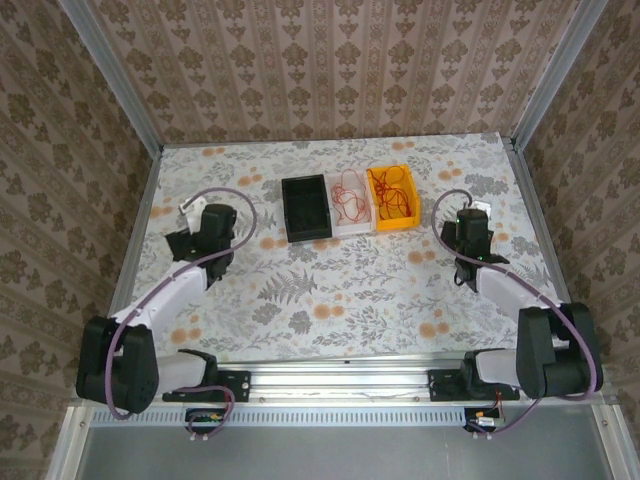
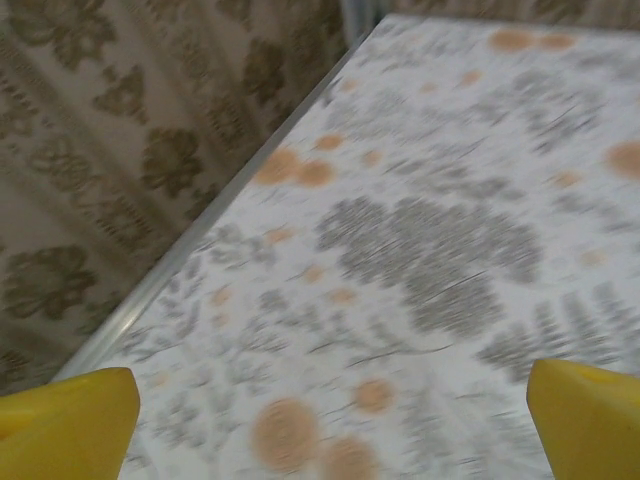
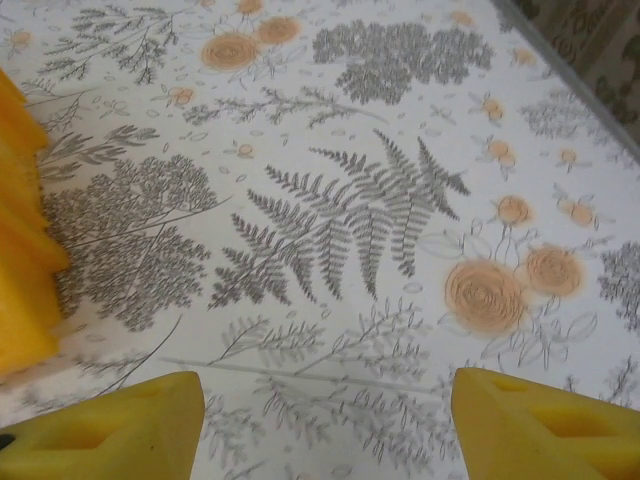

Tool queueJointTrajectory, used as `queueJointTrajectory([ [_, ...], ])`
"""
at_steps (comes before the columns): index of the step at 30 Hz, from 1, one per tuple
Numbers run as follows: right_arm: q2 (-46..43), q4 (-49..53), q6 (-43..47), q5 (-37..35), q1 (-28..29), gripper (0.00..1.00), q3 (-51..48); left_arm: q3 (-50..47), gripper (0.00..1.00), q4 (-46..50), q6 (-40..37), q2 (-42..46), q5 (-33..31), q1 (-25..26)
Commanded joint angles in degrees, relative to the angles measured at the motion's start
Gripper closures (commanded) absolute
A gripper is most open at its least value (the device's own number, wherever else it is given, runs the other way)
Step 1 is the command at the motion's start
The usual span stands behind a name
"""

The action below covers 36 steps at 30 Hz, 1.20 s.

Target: Untangle the cables

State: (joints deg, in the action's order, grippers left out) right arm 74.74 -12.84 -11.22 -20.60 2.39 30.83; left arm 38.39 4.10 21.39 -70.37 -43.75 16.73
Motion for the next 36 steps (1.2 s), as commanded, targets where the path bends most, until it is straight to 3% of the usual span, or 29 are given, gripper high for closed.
queueJointTrajectory([
  [1, 2.0, -19.5, 5.6, -1.7, 0.0, 0.14, -5.0, -1.5, 0.00, -3.3, -7.6, 0.2, -1.2, -2.5],
  [2, 2.4, -21.6, 6.3, -0.4, 0.0, 0.00, -5.6, -1.4, 0.00, -4.0, -7.5, -0.3, -1.3, -3.2],
  [5, 4.0, -23.5, 6.4, 4.0, -0.2, 0.00, -5.1, -3.5, 0.00, -12.0, -14.8, -2.3, 0.5, -3.8],
  [9, 14.7, -41.4, 9.0, 10.2, -0.1, 0.00, -8.7, -7.3, 0.00, -19.9, -15.6, -4.9, 1.6, -4.6],
  [10, 12.5, -35.0, 8.6, 11.4, -0.3, 0.00, -7.5, -8.2, 0.00, -21.9, -15.3, -5.4, 2.2, -4.8],
  [12, 13.6, -38.6, 8.5, 13.2, -1.3, 0.00, -8.2, -10.5, 0.00, -27.2, -15.3, -6.8, 4.2, -5.7],
  [13, 12.8, -36.0, 8.2, 13.3, -1.3, 0.00, -7.7, -9.9, 0.00, -25.9, -14.3, -7.0, 4.6, -5.9],
  [20, 12.9, -36.8, 8.6, 12.2, -0.7, 0.00, -7.9, -10.8, 0.00, -40.7, -19.3, -12.3, 11.3, -10.1],
  [21, 12.8, -36.6, 8.6, 12.2, -0.7, 0.00, -7.8, -12.4, 0.00, -46.6, -19.9, -14.6, 13.6, -11.3],
  [22, 12.9, -36.7, 8.6, 12.3, -0.7, 0.00, -7.9, -12.0, 0.00, -47.0, -20.5, -15.1, 15.2, -11.8],
  [23, 12.8, -36.6, 8.6, 12.2, -0.7, 0.00, -7.8, -10.4, 0.00, -41.4, -18.5, -14.5, 17.0, -12.2],
  [24, 12.9, -36.7, 8.7, 12.3, -0.7, 0.00, -7.8, -11.4, 0.00, -46.3, -20.7, -15.6, 18.4, -12.5],
  [32, 13.0, -36.5, 8.7, 12.3, -0.7, 0.00, -7.7, -13.6, 0.00, -50.9, -23.7, -16.4, 29.2, -12.9],
  [33, 13.0, -36.5, 8.7, 12.4, -0.7, 0.00, -7.7, -14.9, 0.00, -52.3, -22.9, -16.5, 30.6, -13.1],
  [34, 13.0, -36.4, 8.7, 12.3, -0.7, 0.00, -7.7, -18.0, 0.00, -62.3, -24.1, -19.6, 31.1, -13.6],
  [35, 13.0, -36.5, 8.7, 12.4, -0.7, 0.00, -7.7, -19.2, 0.00, -64.1, -24.4, -19.0, 31.5, -13.5],
  [36, 12.9, -36.4, 8.7, 12.4, -0.7, 0.00, -7.7, -18.4, 0.00, -58.1, -22.7, -17.1, 32.2, -13.6],
])
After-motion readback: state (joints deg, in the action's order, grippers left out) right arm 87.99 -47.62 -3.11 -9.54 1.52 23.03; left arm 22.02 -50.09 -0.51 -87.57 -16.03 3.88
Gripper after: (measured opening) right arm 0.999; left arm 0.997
